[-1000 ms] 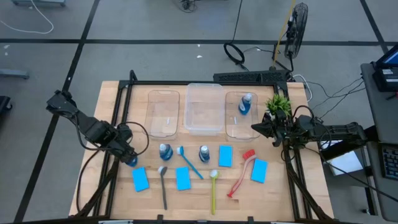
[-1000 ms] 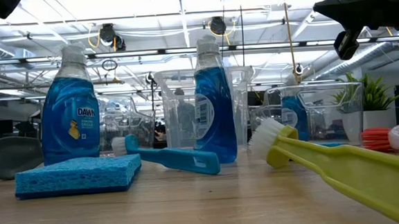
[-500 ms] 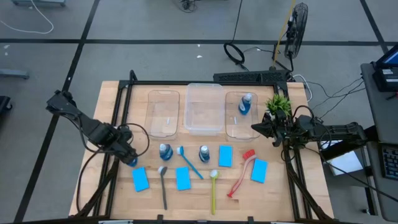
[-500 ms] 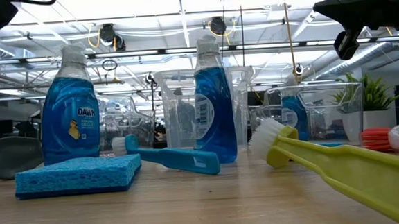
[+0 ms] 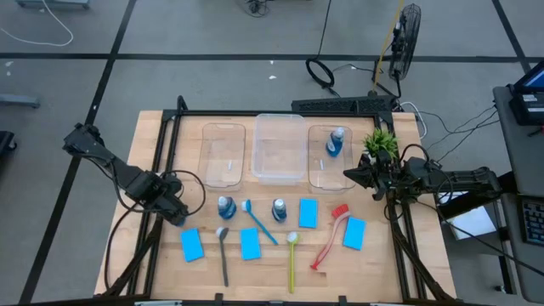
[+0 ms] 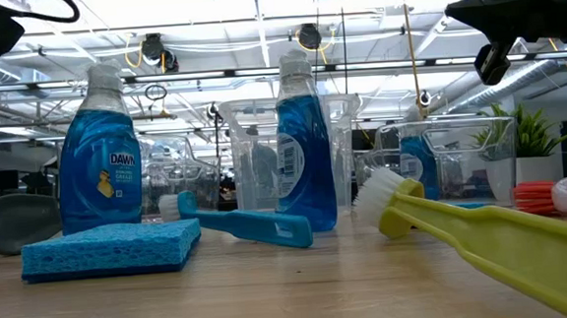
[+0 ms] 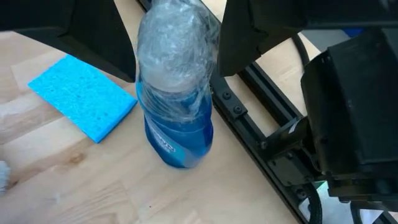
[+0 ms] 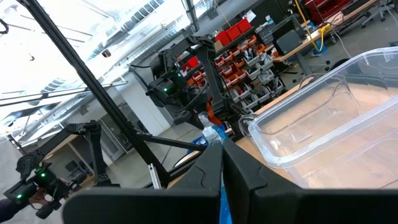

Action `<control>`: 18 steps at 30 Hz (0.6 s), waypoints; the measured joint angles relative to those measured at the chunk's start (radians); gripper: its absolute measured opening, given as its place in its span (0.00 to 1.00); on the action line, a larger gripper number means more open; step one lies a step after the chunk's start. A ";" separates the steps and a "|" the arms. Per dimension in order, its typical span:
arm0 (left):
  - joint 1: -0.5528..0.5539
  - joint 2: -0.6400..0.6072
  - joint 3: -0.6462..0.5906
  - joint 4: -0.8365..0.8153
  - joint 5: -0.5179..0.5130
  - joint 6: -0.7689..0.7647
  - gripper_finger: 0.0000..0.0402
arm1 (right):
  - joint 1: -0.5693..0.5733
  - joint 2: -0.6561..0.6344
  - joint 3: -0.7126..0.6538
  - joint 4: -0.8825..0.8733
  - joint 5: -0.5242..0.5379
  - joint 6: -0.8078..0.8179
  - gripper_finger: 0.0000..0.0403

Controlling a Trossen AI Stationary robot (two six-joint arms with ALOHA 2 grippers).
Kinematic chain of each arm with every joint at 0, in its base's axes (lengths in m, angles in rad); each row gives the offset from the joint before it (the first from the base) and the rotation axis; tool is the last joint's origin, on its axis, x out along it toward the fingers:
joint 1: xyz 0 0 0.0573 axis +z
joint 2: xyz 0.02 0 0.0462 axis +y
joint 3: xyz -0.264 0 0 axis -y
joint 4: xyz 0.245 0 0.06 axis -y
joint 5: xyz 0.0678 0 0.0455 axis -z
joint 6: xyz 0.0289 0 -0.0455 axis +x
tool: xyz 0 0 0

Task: Pick & Place Kitchen Sink Supplies
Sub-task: Put the blue dishwashing liquid into the right transparent bin

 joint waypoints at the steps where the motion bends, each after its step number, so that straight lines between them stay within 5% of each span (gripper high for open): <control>1: 0.000 0.000 0.000 0.000 0.000 0.000 0.57 | 0.000 0.000 0.000 0.000 0.000 0.000 0.00; 18: 0.000 0.000 0.000 0.010 -0.043 -0.006 0.57 | 0.000 0.000 0.000 0.000 0.000 0.000 0.00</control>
